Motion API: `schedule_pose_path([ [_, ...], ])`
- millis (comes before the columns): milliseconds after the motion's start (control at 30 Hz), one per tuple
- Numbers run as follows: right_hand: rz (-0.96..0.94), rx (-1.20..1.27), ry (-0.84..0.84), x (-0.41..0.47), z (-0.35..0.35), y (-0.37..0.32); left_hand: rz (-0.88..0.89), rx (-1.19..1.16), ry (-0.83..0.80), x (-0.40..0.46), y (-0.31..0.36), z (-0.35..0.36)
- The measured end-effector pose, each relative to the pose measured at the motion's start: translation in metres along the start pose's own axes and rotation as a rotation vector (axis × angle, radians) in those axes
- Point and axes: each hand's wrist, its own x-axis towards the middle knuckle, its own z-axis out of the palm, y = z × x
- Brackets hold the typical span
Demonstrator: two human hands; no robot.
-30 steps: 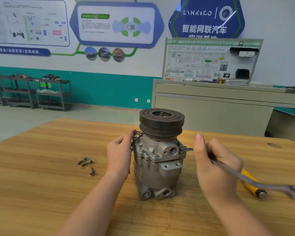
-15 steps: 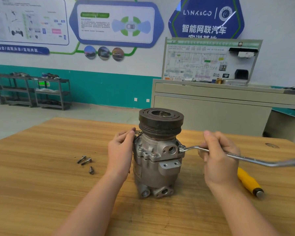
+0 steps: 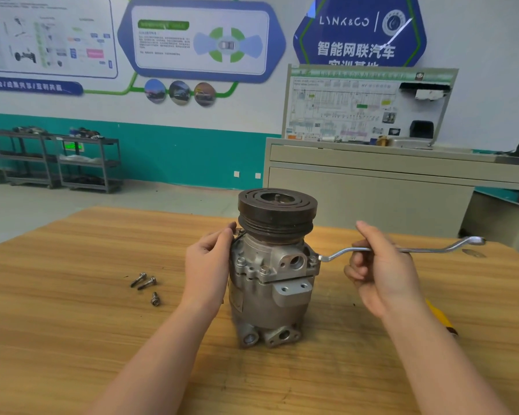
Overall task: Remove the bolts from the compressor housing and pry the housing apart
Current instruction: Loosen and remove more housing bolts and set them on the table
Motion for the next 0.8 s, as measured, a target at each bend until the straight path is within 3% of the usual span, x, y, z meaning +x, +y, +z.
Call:
schedule_pose_path([
  [267, -0.099, 0.013, 0.087, -0.012, 0.008, 0.003, 0.052, -0.007, 0.026, 0.000, -0.001, 0.000],
  [467, -0.249, -0.112, 0.044, -0.023, 0.013, 0.006, 0.071, 0.012, 0.031, 0.004, -0.005, -0.002],
  [533, -0.446, -0.318, 0.012, -0.032, 0.013, 0.006, 0.069, 0.001, 0.019, 0.004, -0.005, -0.001],
  [700, -1.188, -0.734, -0.154, -0.060, 0.027, 0.013, 0.080, 0.032, -0.036, 0.002, -0.005, 0.000],
  [800, -1.289, -0.800, -0.120, -0.064, 0.033, 0.021, 0.099, 0.084, -0.024, 0.002, -0.006, 0.001],
])
